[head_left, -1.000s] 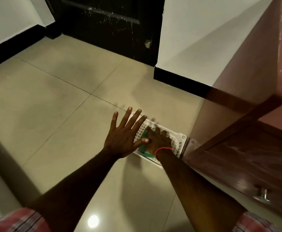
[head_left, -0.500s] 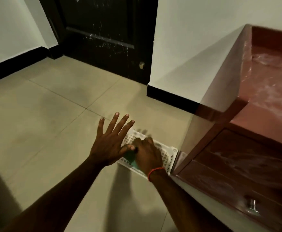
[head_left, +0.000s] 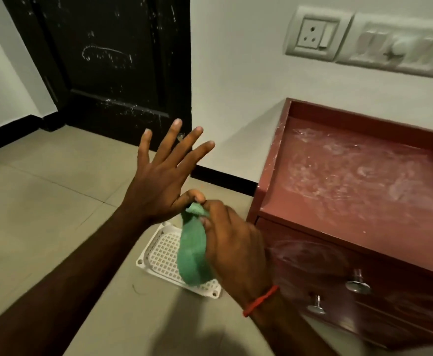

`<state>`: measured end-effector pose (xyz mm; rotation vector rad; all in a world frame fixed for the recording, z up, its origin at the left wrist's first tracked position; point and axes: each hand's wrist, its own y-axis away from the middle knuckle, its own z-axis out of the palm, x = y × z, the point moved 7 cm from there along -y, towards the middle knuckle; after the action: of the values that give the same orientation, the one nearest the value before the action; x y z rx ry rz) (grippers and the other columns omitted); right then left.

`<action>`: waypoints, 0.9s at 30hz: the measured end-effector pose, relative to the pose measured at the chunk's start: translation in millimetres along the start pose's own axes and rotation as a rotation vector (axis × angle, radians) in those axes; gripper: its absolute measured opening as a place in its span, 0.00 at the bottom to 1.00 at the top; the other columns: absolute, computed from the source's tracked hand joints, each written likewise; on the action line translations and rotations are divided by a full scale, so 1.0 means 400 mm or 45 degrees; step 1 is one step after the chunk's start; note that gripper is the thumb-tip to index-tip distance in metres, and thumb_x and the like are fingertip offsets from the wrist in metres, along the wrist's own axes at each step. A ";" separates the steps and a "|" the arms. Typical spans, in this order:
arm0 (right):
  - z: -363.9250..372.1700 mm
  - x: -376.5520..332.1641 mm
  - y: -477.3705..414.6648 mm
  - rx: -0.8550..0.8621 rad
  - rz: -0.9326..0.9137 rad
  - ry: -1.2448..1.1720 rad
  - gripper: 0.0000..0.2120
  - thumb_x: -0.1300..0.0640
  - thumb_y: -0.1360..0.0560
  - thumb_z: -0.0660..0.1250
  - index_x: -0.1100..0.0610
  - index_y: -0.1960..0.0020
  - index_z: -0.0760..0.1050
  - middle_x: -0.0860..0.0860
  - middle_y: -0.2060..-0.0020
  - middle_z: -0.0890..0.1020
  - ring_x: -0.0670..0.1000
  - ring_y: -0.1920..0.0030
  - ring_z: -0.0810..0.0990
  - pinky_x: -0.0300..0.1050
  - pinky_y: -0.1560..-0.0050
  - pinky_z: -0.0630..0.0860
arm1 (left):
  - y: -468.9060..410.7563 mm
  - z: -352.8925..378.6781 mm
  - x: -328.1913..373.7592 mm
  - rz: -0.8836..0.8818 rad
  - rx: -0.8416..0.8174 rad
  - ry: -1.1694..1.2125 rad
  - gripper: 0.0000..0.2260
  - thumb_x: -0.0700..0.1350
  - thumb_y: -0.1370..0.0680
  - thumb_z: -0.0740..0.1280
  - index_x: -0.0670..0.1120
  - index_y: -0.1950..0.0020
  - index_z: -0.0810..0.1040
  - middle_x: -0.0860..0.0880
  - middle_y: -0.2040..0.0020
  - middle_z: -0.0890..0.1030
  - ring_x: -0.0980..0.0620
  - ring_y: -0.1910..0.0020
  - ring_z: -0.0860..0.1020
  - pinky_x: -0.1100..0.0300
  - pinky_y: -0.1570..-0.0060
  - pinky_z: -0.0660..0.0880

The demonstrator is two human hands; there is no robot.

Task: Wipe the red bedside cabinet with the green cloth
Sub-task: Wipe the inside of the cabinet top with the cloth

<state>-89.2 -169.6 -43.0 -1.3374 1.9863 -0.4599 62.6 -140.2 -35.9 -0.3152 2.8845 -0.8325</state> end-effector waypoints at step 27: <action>-0.175 0.316 -0.213 0.160 0.772 -0.388 0.06 0.61 0.26 0.72 0.52 0.52 0.79 0.49 0.48 0.72 0.44 0.53 0.75 0.42 0.45 0.78 | -0.160 0.079 0.170 -0.667 -0.339 1.166 0.26 0.69 0.24 0.60 0.53 0.39 0.82 0.56 0.52 0.86 0.61 0.55 0.84 0.48 0.48 0.81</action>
<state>-111.5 -324.9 15.7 -0.6287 1.9406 -0.0830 12.5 -225.1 -31.9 -0.9747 3.8638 -0.7953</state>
